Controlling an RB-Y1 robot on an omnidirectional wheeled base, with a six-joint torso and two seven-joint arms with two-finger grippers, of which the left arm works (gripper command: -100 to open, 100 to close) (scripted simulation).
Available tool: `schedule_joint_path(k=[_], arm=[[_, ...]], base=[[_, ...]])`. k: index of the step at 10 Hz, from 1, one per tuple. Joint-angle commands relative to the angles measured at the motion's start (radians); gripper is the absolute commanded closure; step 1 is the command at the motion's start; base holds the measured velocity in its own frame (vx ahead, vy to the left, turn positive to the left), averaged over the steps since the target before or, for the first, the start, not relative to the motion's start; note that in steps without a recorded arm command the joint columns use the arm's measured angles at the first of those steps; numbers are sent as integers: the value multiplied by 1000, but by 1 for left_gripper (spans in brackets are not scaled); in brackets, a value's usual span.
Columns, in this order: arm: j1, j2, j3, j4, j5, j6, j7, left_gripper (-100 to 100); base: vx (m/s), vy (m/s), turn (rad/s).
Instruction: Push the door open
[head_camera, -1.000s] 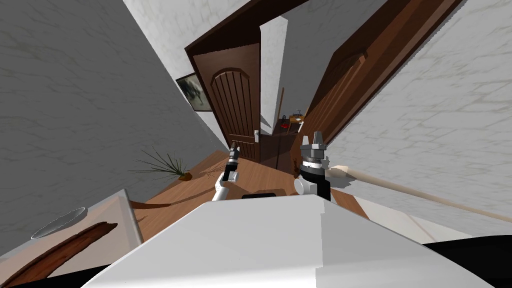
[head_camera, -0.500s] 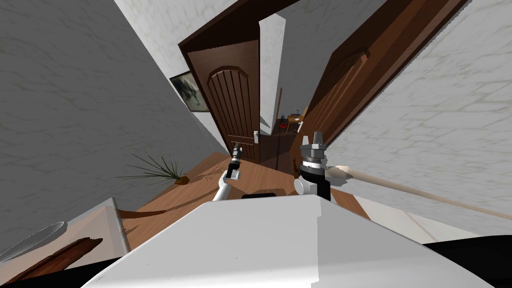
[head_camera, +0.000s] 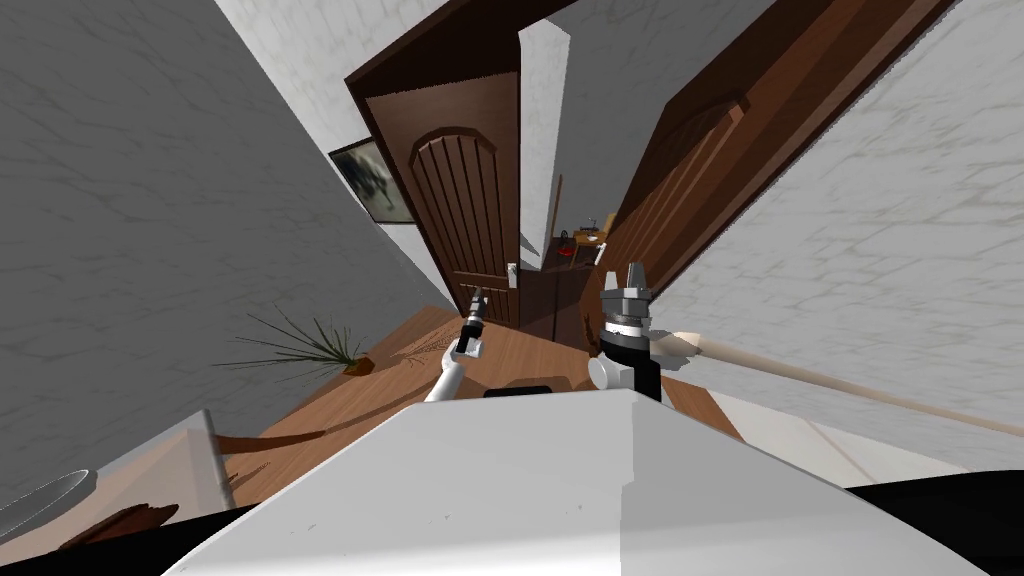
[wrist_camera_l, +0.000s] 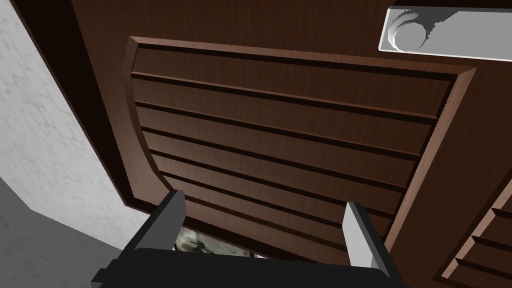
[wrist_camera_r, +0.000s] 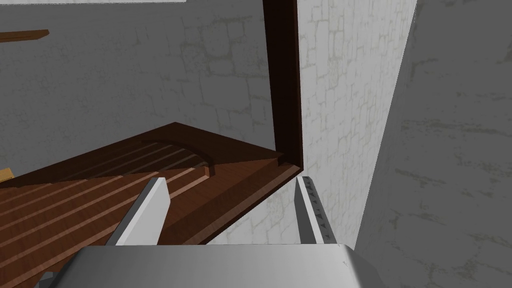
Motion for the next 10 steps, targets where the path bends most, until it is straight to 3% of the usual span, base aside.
schedule_joint_path(k=[1,3,4,7,8,10], arm=[[-27,-7,-3,47,-2,7,-3,-100],[-67,-13,-7,104,-3,12,-5,-100],[-67,-13,-7,113,-3,12,-5,-100],[-122,-23,-11,201,-4,21,-7,-100],[-122,-23,-11,206,-4,21,-7,-100],[-157,-31,-14,266,-5,26,-8,-100]], base=[[63,28,-65],[93,46,-56],[70,44,-21],[69,36,-48],[55,27,-17],[52,36,-46]])
